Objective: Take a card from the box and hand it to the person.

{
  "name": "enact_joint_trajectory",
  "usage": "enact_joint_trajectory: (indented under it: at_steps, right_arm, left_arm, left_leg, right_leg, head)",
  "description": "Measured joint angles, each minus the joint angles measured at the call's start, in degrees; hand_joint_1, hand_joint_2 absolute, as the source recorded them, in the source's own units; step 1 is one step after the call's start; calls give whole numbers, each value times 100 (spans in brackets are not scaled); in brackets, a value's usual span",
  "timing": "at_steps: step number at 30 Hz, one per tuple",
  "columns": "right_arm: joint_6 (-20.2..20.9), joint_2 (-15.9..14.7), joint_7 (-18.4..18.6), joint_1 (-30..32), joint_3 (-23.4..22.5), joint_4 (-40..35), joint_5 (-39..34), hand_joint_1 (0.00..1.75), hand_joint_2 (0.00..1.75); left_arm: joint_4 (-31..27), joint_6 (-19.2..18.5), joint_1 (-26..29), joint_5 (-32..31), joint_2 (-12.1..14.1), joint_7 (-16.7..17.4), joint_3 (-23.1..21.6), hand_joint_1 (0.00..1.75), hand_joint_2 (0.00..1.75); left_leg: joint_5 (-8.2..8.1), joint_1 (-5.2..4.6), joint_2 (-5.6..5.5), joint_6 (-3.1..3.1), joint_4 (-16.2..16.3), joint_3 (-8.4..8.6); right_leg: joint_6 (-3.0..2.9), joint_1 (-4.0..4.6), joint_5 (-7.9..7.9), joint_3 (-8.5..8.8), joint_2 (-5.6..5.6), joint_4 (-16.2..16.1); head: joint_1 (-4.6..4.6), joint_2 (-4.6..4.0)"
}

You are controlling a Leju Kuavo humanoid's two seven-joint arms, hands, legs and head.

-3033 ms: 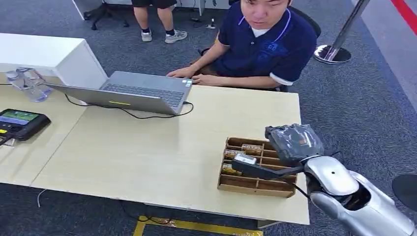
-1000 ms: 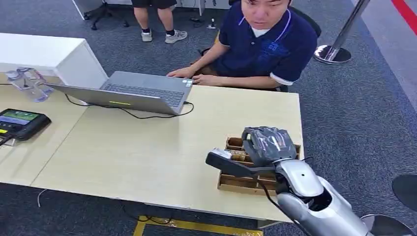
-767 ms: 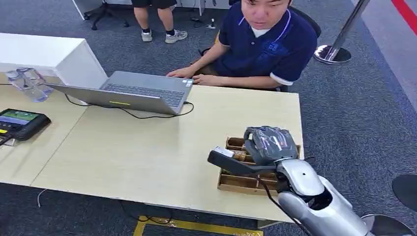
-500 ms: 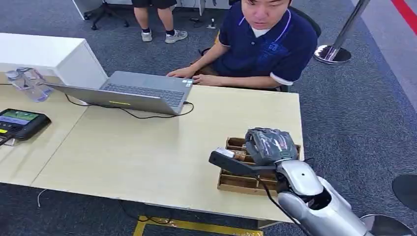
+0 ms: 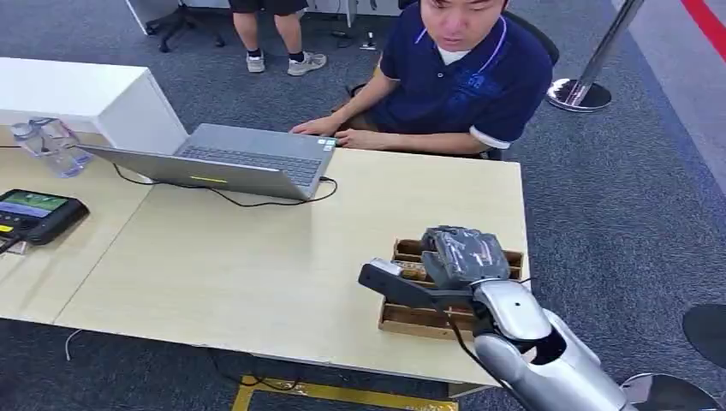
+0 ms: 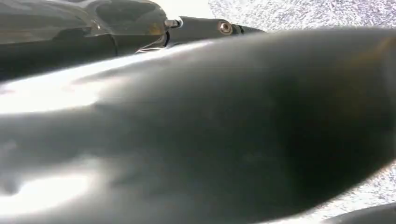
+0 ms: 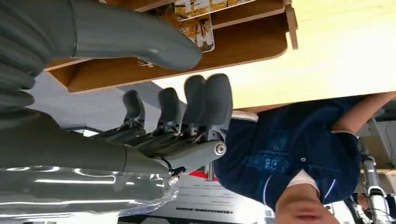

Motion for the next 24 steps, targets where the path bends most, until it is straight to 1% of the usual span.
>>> enact_joint_trajectory:
  at_steps: [1,3,4,6,7,8,11,15,16,24]
  right_arm:
    - [0,9,2,2,-2,7,2,93,175]
    - [2,24,9,4,-17,17,15,89,175]
    - [2,26,9,7,-37,17,18,80,175]
    - [2,41,13,16,-83,17,30,75,175]
    - [2,55,13,24,-105,17,33,75,175]
    - [2,59,13,29,-118,17,35,82,175]
    - [2,70,13,34,-131,17,61,91,175]
    - [4,70,13,40,-138,17,85,113,175]
    - [4,70,13,43,-138,17,85,117,175]
    - [9,70,17,91,-151,17,111,115,175]
  left_arm:
    - [0,0,0,-2,0,0,0,0,0]
    - [0,0,0,-2,0,2,0,0,0]
    - [0,0,0,-2,0,2,0,0,0]
    - [0,0,0,-2,0,2,0,0,0]
    - [0,0,0,-2,0,2,0,0,0]
    - [0,0,0,-2,0,2,0,0,0]
    - [0,0,0,-2,0,2,0,0,0]
    - [0,0,0,0,0,4,0,0,0]
    - [0,0,0,0,0,4,0,0,0]
    - [0,0,1,0,0,7,0,0,0]
  left_leg:
    - [0,0,0,0,0,0]
    - [0,0,0,0,0,0]
    - [0,0,0,0,0,0]
    - [0,0,0,0,0,0]
    - [0,0,0,0,0,0]
    - [0,0,0,0,0,0]
    - [0,0,0,0,0,0]
    - [0,0,0,0,0,0]
    - [0,0,0,0,0,0]
    - [0,0,0,0,0,0]
  right_leg:
    - [0,0,0,0,0,0]
    - [0,0,0,0,0,0]
    - [0,0,0,0,0,0]
    - [0,0,0,0,0,0]
    - [0,0,0,0,0,0]
    - [0,0,0,0,0,0]
    - [0,0,0,0,0,0]
    - [0,0,0,0,0,0]
    - [0,0,0,0,0,0]
    - [0,0,0,0,0,0]
  head:
    - [0,0]
    - [0,0]
    - [0,0]
    - [-2,0]
    - [0,0]
    - [-2,0]
    - [-2,0]
    - [0,0]
    - [0,0]
    - [0,0]
